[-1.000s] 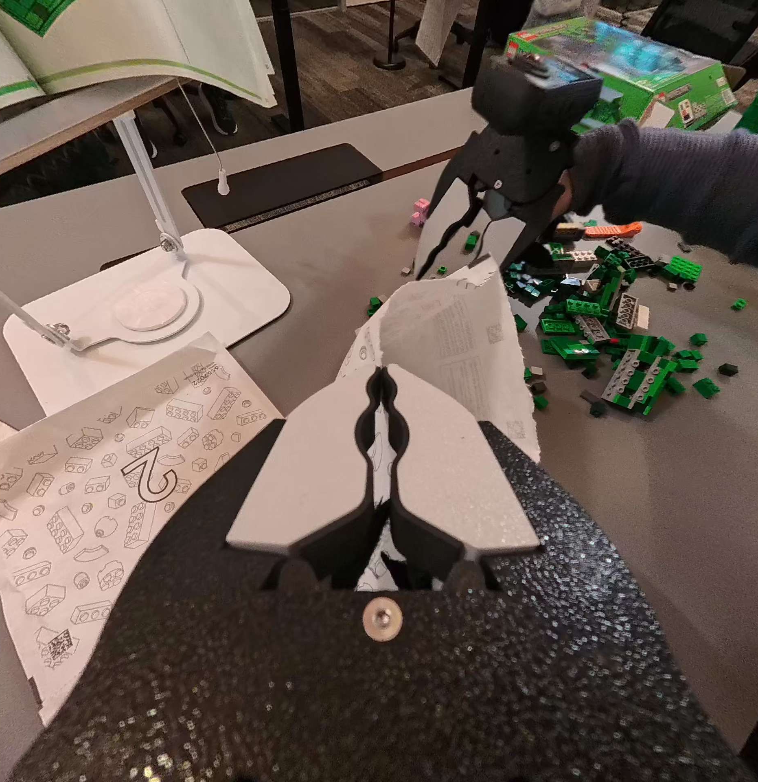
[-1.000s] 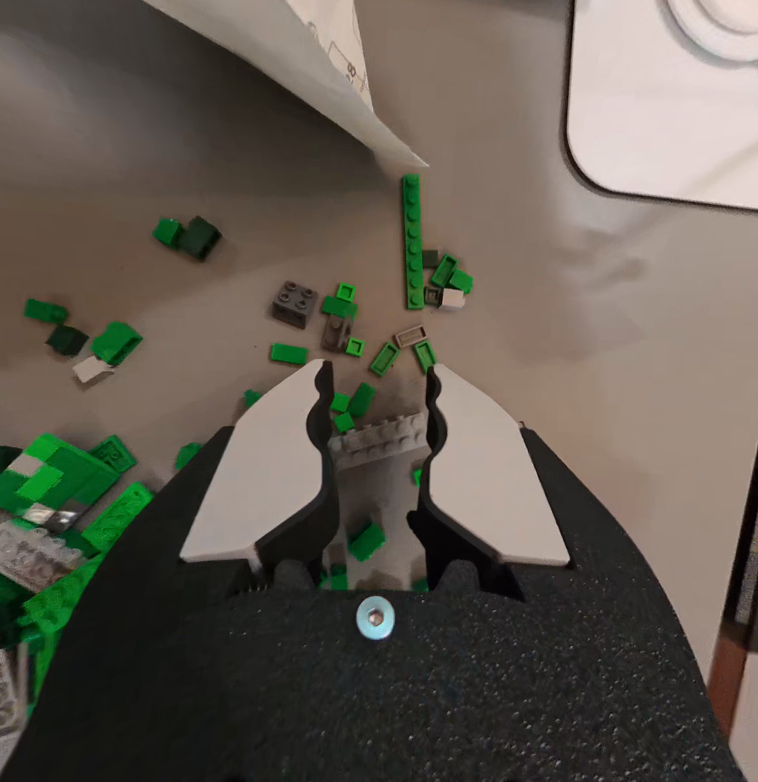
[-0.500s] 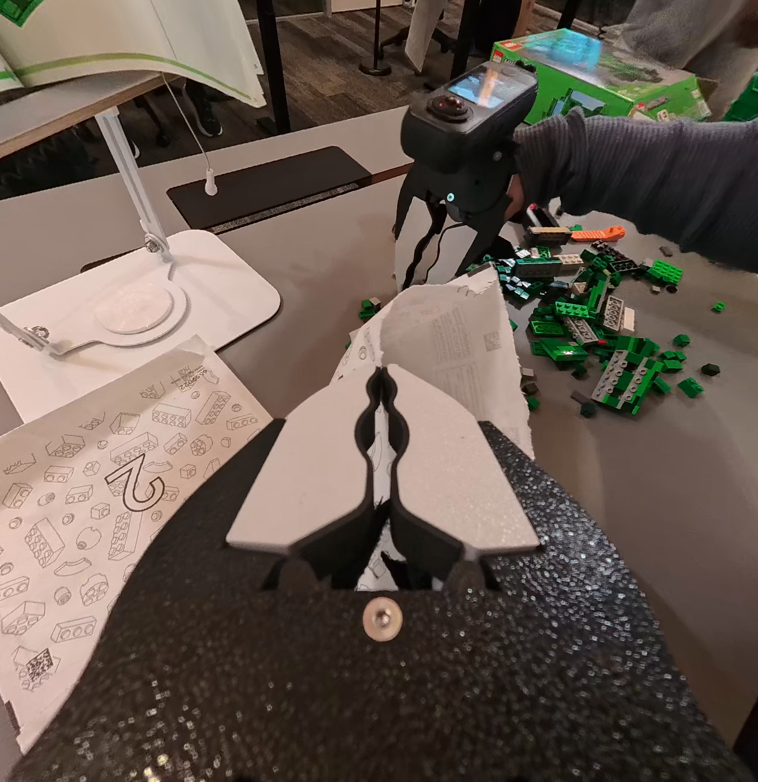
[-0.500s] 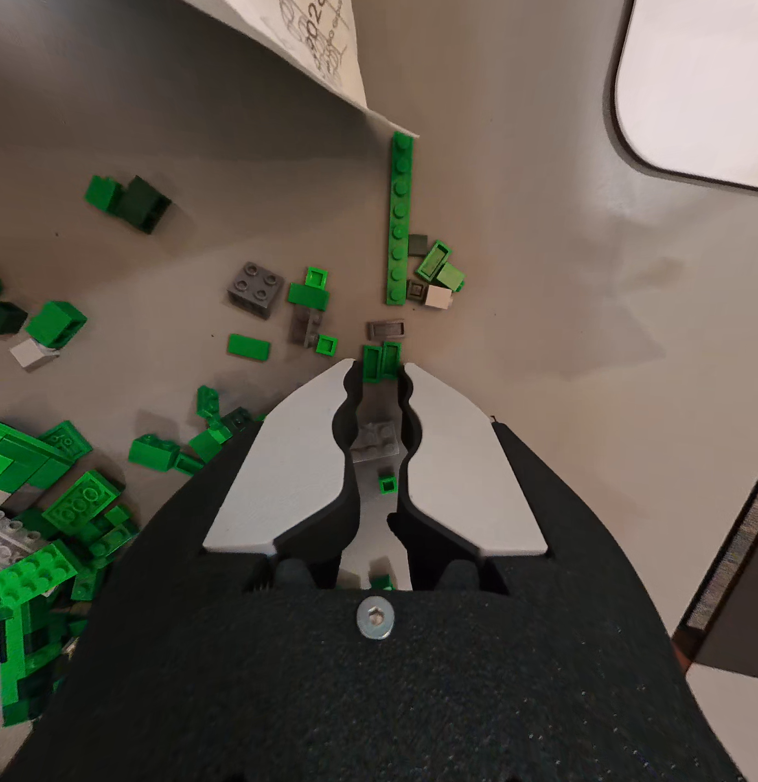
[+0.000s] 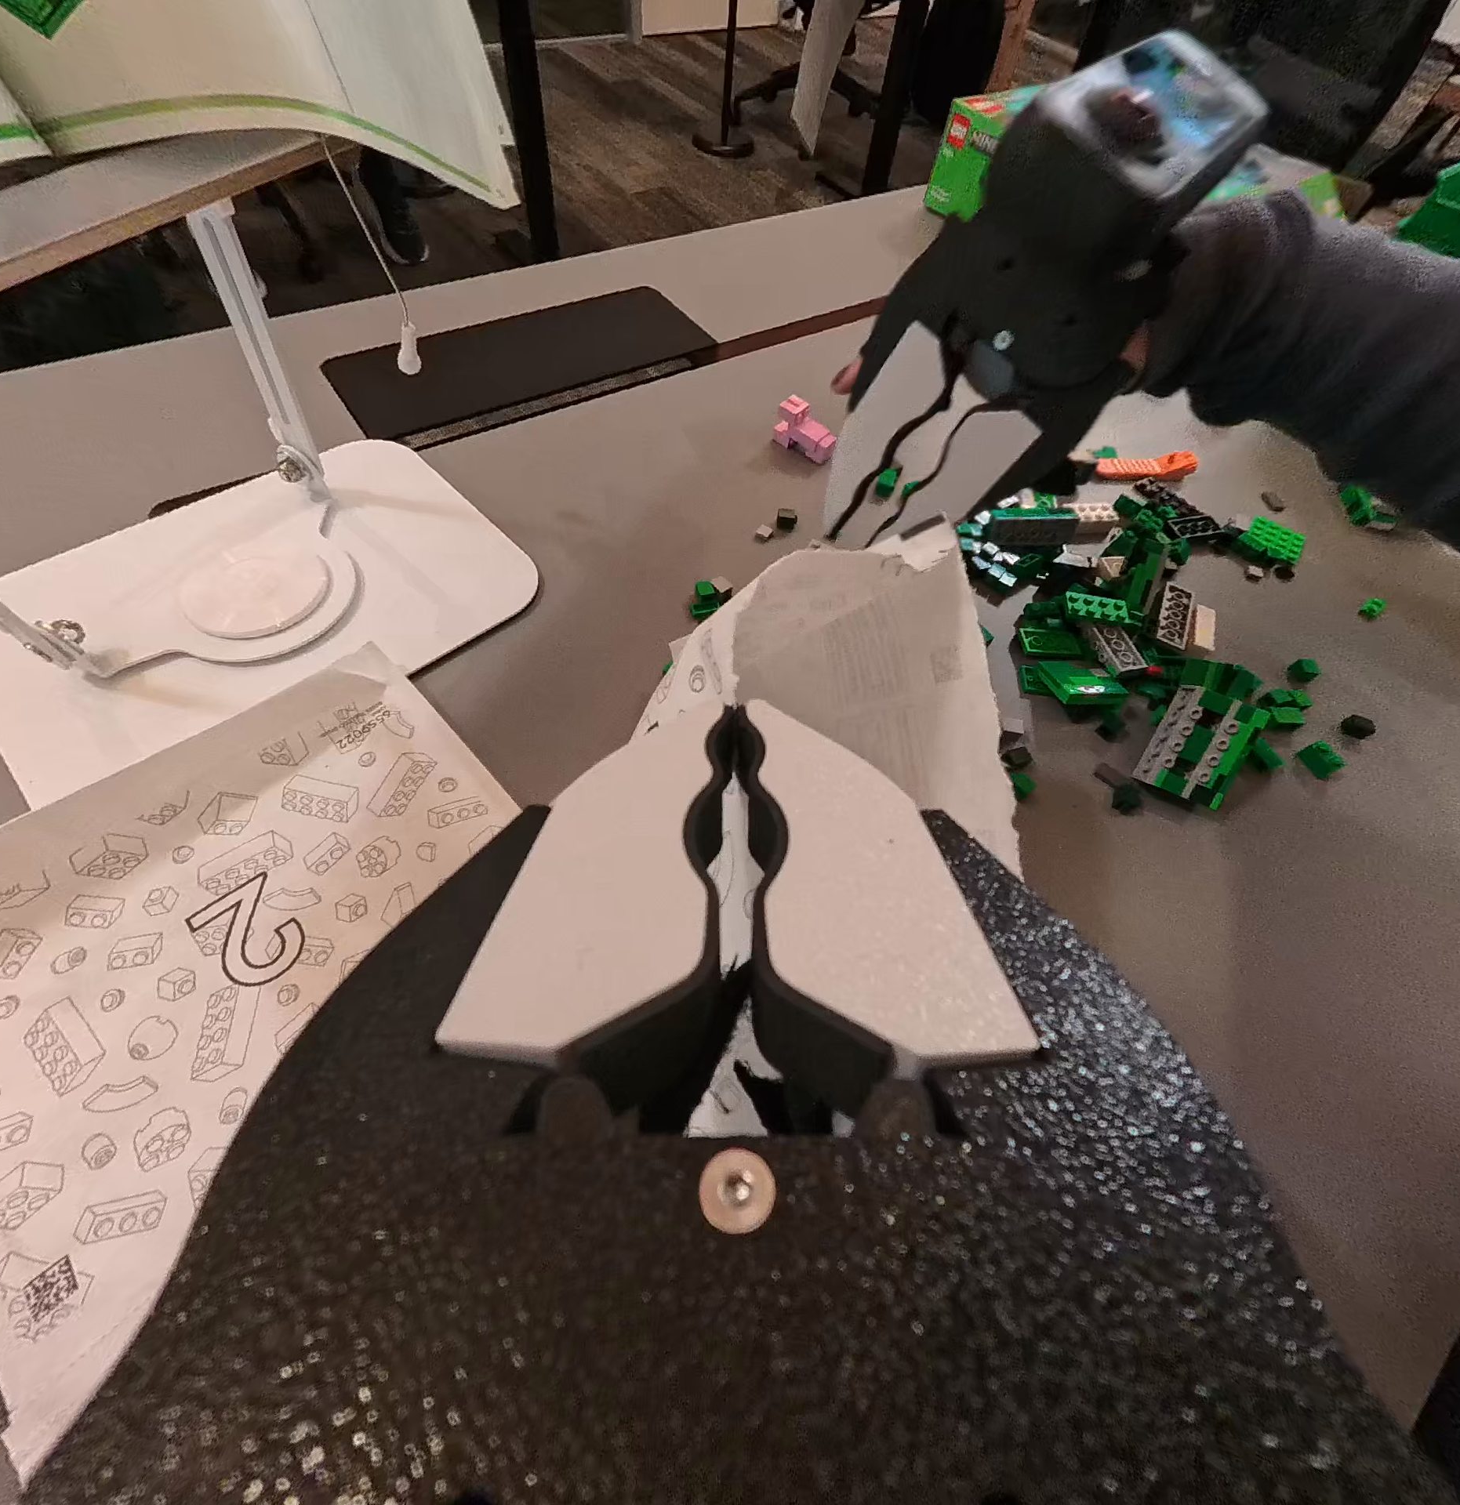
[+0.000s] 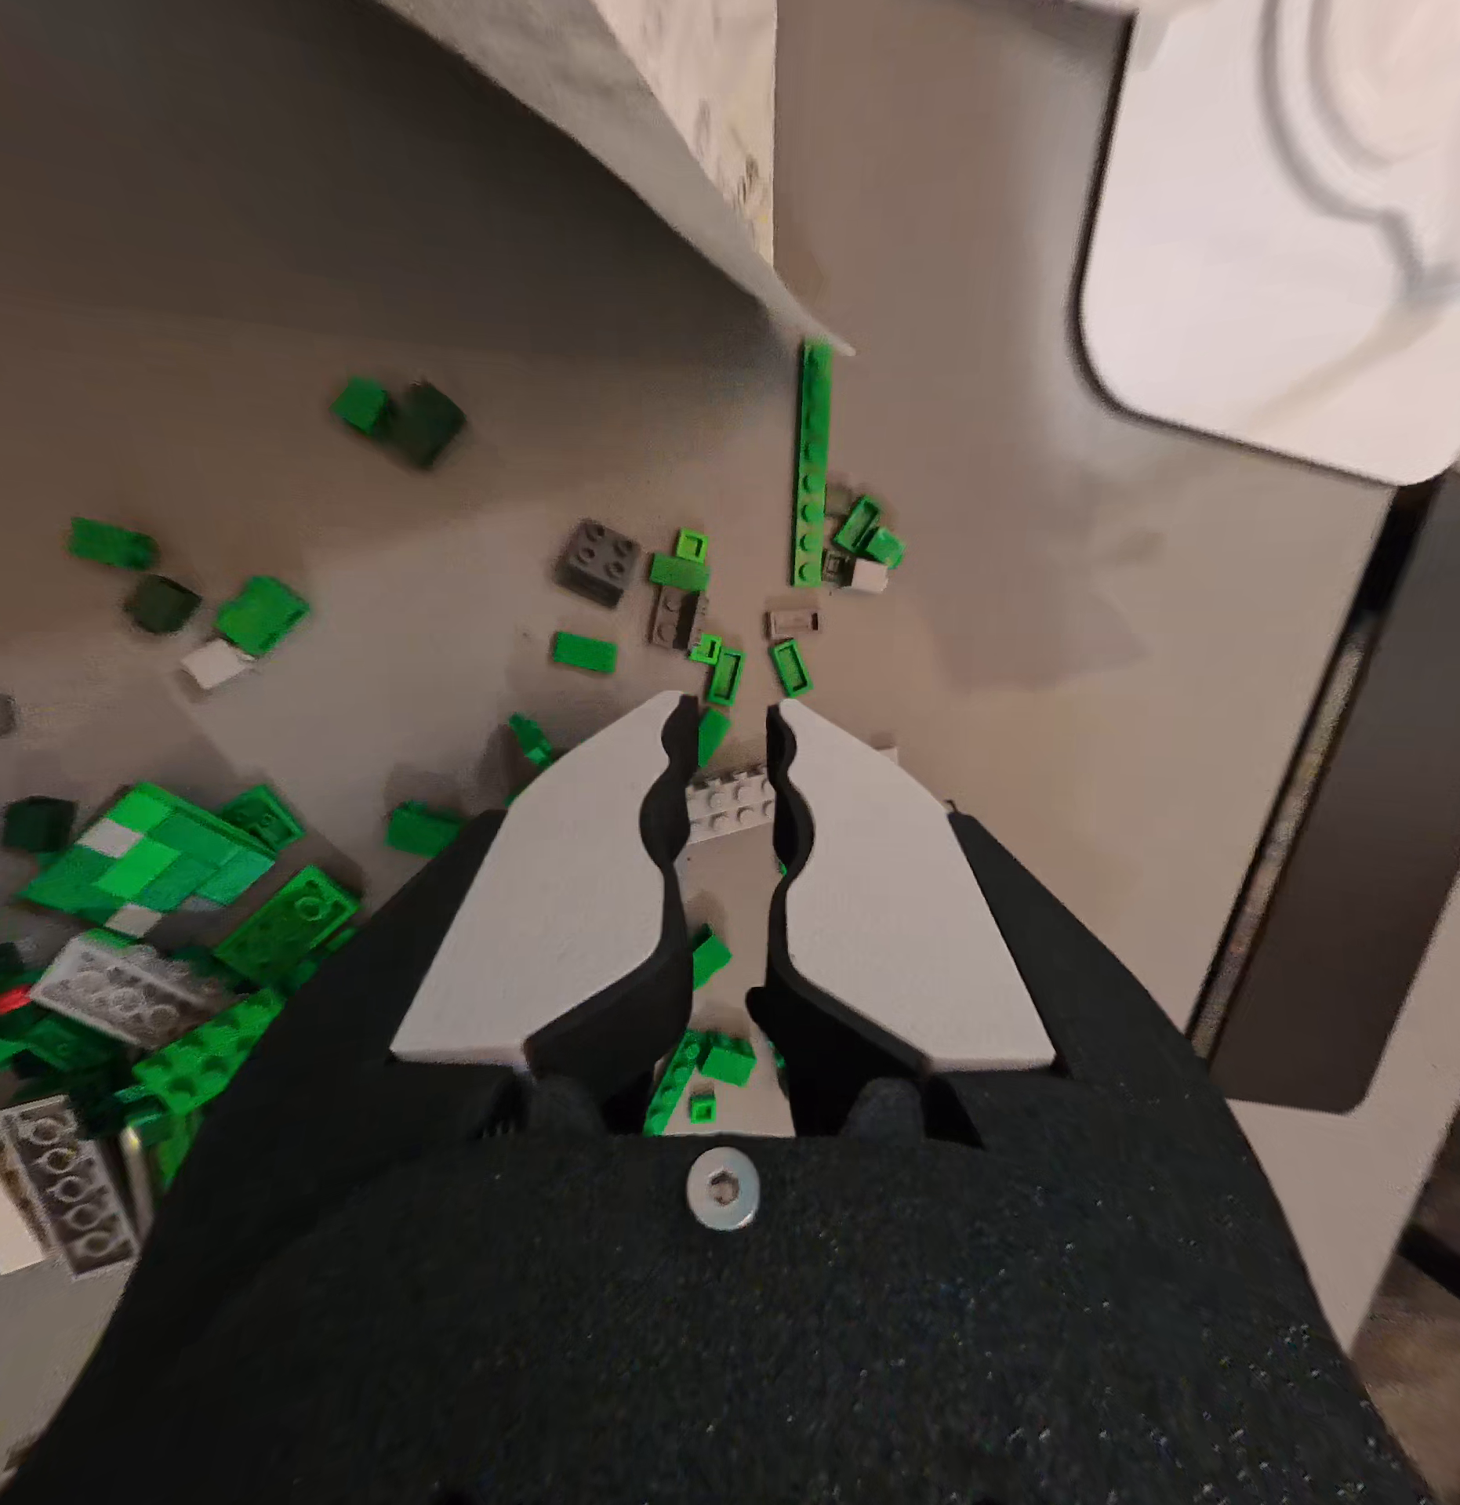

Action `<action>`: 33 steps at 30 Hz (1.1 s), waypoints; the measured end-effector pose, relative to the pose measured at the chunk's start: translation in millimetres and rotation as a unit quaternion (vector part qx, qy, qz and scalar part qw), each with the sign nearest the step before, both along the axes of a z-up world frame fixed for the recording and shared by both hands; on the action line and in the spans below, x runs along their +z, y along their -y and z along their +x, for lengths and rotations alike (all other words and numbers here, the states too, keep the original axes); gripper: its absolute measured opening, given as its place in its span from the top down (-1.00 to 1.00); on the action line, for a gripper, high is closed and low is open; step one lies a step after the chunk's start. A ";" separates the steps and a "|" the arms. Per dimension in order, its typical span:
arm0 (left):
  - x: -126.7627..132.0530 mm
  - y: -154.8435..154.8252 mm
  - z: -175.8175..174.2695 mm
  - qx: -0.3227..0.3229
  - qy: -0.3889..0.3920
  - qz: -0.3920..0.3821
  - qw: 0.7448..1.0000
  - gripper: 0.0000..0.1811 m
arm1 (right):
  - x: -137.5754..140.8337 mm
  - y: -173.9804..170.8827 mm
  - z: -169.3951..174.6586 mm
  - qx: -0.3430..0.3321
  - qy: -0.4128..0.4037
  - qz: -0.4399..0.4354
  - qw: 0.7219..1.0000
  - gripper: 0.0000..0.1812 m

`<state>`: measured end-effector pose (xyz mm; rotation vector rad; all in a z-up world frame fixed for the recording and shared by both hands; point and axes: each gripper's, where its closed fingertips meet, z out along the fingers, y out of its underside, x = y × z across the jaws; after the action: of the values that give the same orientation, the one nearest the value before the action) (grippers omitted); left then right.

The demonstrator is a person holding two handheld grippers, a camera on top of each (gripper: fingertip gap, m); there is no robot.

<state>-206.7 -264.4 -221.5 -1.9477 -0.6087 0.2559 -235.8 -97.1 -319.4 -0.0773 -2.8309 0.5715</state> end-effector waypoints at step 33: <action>-0.3 -0.7 -0.4 0.000 -0.002 -0.002 1.000 1.00 | 17.6 4.8 -1.5 0.048 0.004 0.048 0.998 0.89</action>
<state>-207.1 -263.7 -221.8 -1.9512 -0.6055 0.2606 -237.3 -101.9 -301.8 0.0740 -2.8766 0.4545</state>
